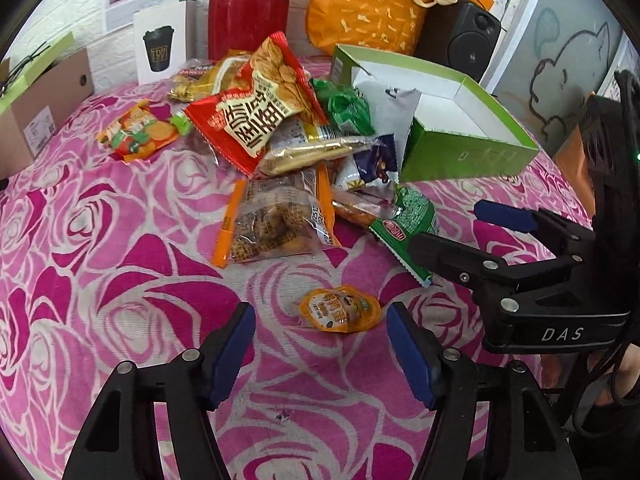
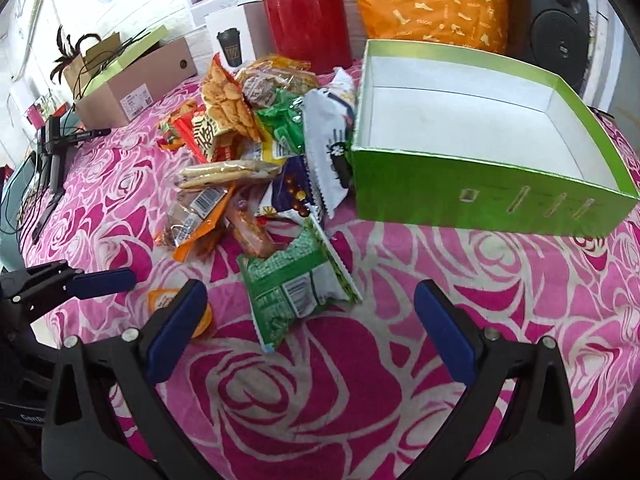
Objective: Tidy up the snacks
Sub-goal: 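Carry the orange jelly cup with left tool while right tool carries green packet into box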
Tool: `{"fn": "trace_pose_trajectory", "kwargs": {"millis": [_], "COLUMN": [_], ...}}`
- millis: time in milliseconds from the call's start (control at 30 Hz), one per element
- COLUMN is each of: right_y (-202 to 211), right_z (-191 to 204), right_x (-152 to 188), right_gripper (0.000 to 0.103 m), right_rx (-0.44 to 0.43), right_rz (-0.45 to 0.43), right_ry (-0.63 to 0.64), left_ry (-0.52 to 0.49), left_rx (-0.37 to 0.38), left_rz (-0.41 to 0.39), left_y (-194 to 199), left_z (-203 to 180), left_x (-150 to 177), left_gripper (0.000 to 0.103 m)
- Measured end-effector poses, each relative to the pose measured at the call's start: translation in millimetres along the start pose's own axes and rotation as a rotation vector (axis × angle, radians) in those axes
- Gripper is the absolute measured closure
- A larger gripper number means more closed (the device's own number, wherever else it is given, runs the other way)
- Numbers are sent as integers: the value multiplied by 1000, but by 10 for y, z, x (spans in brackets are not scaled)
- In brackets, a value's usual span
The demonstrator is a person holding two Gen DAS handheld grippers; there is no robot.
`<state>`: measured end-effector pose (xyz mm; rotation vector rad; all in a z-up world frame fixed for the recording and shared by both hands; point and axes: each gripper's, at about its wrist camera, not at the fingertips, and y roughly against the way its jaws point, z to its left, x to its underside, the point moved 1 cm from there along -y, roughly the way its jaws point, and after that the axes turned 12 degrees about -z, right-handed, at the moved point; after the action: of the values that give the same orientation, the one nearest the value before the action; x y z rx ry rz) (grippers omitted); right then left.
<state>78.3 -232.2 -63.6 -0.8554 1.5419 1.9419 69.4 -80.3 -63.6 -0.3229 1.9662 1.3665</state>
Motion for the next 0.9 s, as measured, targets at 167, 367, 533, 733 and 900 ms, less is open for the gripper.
{"fn": "trace_pose_trajectory", "kwargs": {"millis": [167,367,533,733,900], "right_y": [-119,-55,149,559,726], "right_z": [-45,-36,-63,-132,-300], "right_x": [26,52,51,-159,-426], "right_gripper": [39,52,53,53,53], "right_rx": [-25,-25,-24,-18,67], "right_rz": [22,10,-21,-128,-220], "right_ry": [-47,-61,-90,-86,-64], "left_ry": [18,16,25,-8,-44], "left_rx": [18,35,60,79,137], "left_rz": [36,13,-7,-85,-180], "left_y": [-159,-218,-47,268,369], "left_z": [39,43,44,-73,-256], "left_x": [37,24,15,-224,-672], "left_gripper": [52,79,80,80,80]}}
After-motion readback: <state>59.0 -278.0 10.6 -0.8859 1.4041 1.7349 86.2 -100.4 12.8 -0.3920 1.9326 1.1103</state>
